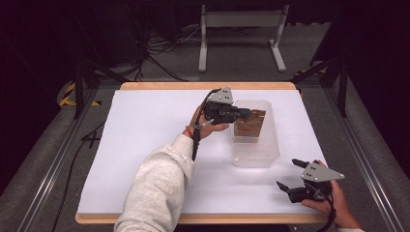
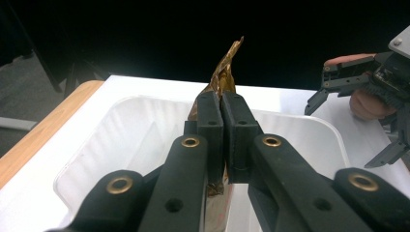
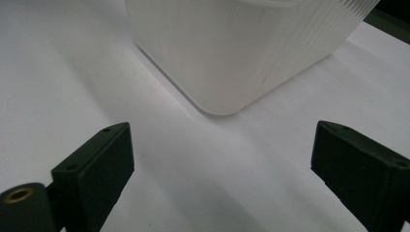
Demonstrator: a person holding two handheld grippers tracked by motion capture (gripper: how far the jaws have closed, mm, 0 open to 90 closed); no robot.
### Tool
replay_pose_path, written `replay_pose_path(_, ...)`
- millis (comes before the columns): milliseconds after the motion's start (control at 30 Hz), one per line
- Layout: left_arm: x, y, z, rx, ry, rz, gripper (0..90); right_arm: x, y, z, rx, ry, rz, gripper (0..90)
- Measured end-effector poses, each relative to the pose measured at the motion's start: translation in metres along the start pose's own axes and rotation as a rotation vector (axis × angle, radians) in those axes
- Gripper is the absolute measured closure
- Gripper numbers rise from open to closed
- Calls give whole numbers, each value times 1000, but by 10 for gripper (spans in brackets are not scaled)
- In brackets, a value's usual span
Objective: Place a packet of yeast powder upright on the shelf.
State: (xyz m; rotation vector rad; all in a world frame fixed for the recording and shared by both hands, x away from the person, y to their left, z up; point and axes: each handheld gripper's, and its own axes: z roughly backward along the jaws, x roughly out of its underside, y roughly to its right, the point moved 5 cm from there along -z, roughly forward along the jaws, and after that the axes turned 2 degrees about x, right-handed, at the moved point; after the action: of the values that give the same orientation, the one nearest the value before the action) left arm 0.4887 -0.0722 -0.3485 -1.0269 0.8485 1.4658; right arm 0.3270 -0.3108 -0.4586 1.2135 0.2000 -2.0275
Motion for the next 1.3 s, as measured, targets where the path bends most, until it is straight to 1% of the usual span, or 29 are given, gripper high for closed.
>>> replay_pose_path(33, 0, 0, 0, -5, 4, 1, 857, 0, 0, 0, -1, 1, 1, 87)
replay_pose_path(100, -1, 0, 1, -11, 13, 16, 834, 0, 0, 0, -3, -1, 1, 87)
replay_pose_path(167, -1, 1, 2, -14, 17, 9, 828, 0, 0, 0, -2, -1, 2, 87)
replay_pose_path(200, -1, 2, 3, -21, 17, 15, 825, 0, 0, 0, -2, -1, 3, 87)
replay_pose_path(267, -1, 3, 5, -25, 16, 7, 816, -1, 0, 0, -2, 1, 4, 87)
replay_pose_path(400, -1, 3, 10, -47, 23, 16, 794, -1, -1, -1, -2, 0, 7, 87)
replay_pose_path(533, -2, 4, 15, -60, 28, 21, 767, -1, -1, -2, -3, 1, 7, 87)
replay_pose_path(567, -2, 4, 17, -67, 24, 16, 763, -1, -1, -2, -3, 1, 7, 87)
replay_pose_path(667, -2, 4, 21, -76, 20, 18, 746, -2, -1, -1, -3, 1, 8, 87)
replay_pose_path(733, -2, 4, 23, -85, 12, 9, 740, -2, -1, -2, -5, 1, 8, 87)
replay_pose_path(833, -3, 5, 26, -97, 6, 11, 726, -2, -1, -2, -6, 3, 8, 87)
replay_pose_path(900, -3, 5, 29, -99, -1, 6, 718, -2, -1, -2, -7, 3, 9, 87)
replay_pose_path(933, -3, 5, 31, -112, -8, -1, 712, -3, -1, -2, -8, 2, 7, 87)
replay_pose_path(967, -3, 5, 32, -114, -8, 4, 707, -3, -1, -2, -9, 3, 6, 87)
replay_pose_path(1000, -3, 5, 33, -114, -11, 1, 705, -3, -1, -2, -9, 3, 6, 87)
replay_pose_path(1200, -1, 5, 42, -165, -55, -14, 617, -3, 0, -2, -9, 3, 4, 87)
replay_pose_path(1267, 1, 4, 44, -199, -73, -14, 520, -3, -1, -2, -9, 3, 7, 87)
replay_pose_path(1300, 2, 5, 45, -207, -78, -9, 503, -3, -1, -2, -10, 3, 8, 87)
